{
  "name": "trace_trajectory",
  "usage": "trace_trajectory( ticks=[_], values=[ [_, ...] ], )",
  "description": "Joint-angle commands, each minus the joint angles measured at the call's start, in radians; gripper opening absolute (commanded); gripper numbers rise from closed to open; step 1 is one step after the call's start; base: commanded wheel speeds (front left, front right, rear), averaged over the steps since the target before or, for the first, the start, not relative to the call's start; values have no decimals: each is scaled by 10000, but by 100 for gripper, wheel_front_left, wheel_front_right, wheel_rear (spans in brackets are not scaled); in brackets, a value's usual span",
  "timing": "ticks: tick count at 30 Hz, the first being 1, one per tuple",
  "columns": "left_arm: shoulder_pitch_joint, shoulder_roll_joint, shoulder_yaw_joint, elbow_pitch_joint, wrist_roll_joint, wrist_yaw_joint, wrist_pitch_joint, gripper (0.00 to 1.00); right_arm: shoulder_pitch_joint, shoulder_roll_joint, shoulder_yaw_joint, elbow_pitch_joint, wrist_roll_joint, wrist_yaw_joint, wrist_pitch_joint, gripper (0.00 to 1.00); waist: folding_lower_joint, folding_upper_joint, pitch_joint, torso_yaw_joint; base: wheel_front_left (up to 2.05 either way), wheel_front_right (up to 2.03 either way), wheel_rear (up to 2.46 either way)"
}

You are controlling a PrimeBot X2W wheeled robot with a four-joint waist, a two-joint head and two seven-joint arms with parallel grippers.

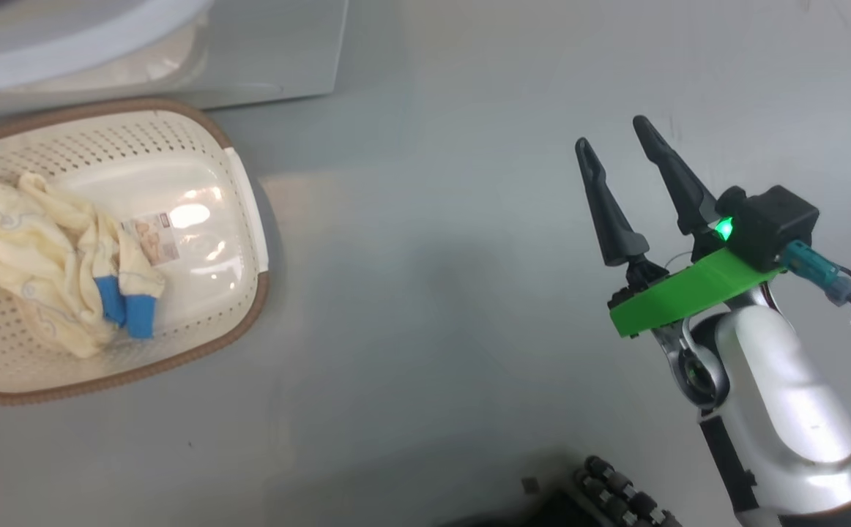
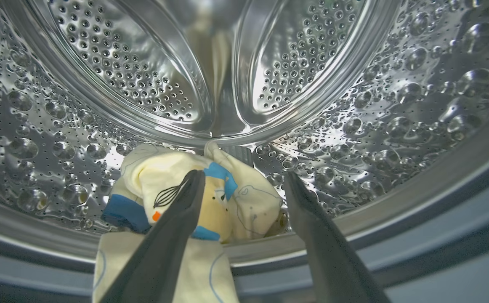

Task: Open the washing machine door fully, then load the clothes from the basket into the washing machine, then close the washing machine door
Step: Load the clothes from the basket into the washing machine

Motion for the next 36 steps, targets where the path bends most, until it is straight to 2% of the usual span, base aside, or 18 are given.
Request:
trace_trajectory(
  ticks=[1,9,16,28,36],
  values=[
    [230,471,130,-356,-171,6,-95,100,468,24,27,-141,-151,-29,-95,100,0,0,-942,307,0,0,0],
    [2951,528,804,-1729,-579,6,-102,100,956,24,-259,172,-475,-29,-95,100,0,0,-2728,758,0,0,0],
    [5700,446,2136,-3403,118,42,-103,100,1460,17,-477,400,-645,-29,-95,100,0,0,-4069,1107,0,0,0],
    [10386,-558,4515,-6449,1693,610,-104,100,2324,5,-409,676,-560,-29,-95,100,0,0,-5854,1456,0,0,0],
    [12299,-1174,5374,-7792,2728,943,-104,100,2693,9,-338,715,-488,-29,-95,100,0,0,-6394,1565,0,0,0]
  ],
)
